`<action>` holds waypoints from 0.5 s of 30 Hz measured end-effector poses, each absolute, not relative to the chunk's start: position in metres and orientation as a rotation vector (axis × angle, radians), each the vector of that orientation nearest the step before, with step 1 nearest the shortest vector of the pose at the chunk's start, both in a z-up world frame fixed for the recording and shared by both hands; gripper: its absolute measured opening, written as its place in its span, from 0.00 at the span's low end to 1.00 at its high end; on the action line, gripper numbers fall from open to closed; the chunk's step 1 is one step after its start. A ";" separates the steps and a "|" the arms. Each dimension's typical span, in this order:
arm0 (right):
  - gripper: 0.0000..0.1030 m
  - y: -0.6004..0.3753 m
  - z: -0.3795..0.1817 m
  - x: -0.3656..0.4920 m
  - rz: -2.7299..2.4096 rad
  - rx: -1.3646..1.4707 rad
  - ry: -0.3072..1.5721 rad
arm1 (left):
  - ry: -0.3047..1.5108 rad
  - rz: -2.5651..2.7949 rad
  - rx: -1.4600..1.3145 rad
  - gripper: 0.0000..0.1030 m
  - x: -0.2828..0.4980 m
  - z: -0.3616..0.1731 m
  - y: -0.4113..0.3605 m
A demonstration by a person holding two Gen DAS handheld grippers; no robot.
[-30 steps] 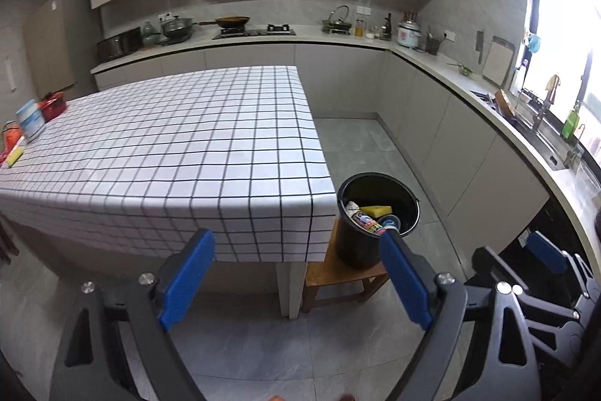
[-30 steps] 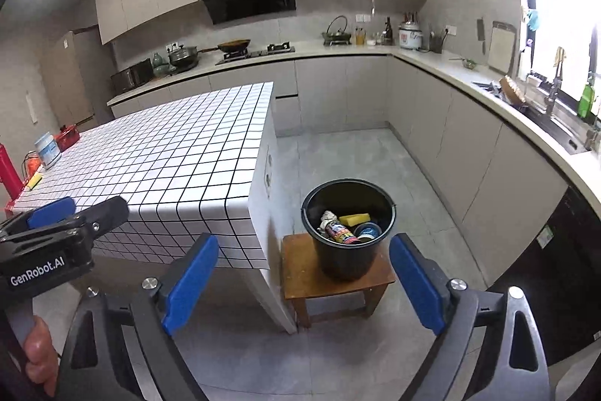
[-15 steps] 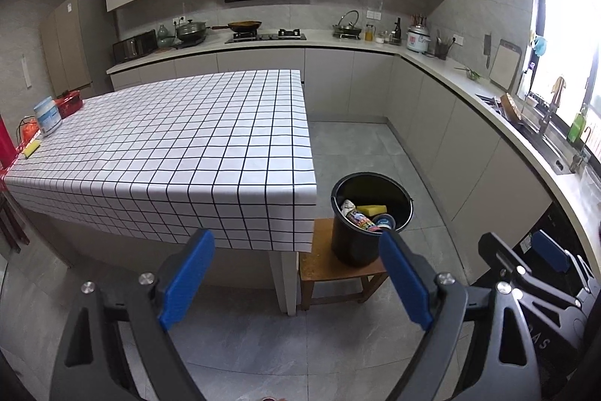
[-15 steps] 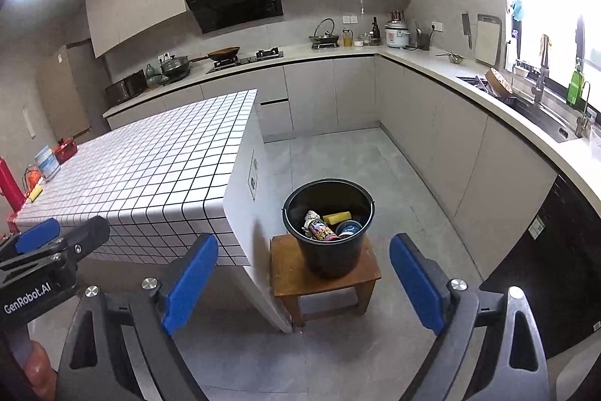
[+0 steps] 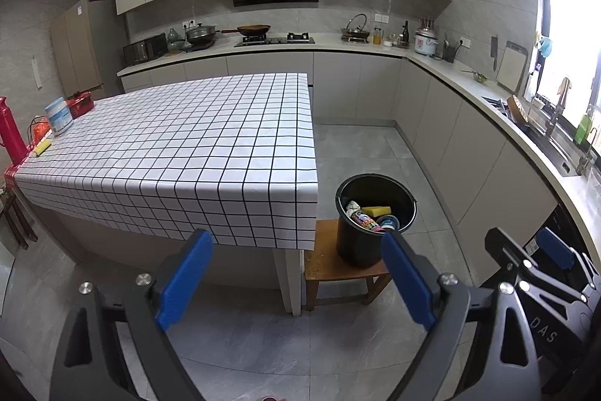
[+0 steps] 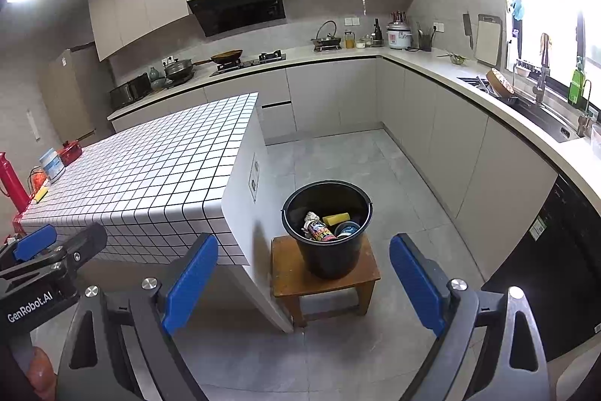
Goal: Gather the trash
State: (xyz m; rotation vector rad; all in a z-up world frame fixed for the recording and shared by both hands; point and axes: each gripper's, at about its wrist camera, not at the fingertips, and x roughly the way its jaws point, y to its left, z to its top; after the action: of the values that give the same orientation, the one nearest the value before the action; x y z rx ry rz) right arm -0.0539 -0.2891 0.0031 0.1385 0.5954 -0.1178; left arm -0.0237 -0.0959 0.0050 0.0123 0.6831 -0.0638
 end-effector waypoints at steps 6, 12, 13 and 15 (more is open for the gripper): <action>0.92 -0.286 0.004 -0.055 -0.110 0.131 0.595 | 0.685 -0.059 0.009 0.90 -0.025 0.007 -0.094; 0.92 -0.286 0.004 -0.055 -0.113 0.129 0.594 | 0.683 -0.060 0.011 0.90 -0.025 0.010 -0.095; 0.92 -0.286 0.004 -0.055 -0.112 0.130 0.594 | 0.683 -0.060 0.010 0.90 -0.025 0.010 -0.094; 0.92 -0.285 0.004 -0.055 -0.114 0.132 0.593 | 0.685 -0.058 0.011 0.90 -0.025 0.010 -0.095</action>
State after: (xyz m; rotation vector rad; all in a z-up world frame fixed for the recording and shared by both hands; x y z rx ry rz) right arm -0.0546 -0.2850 0.0043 0.1317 0.5933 -0.1138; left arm -0.0248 -0.0947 0.0103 0.0115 0.6850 -0.0585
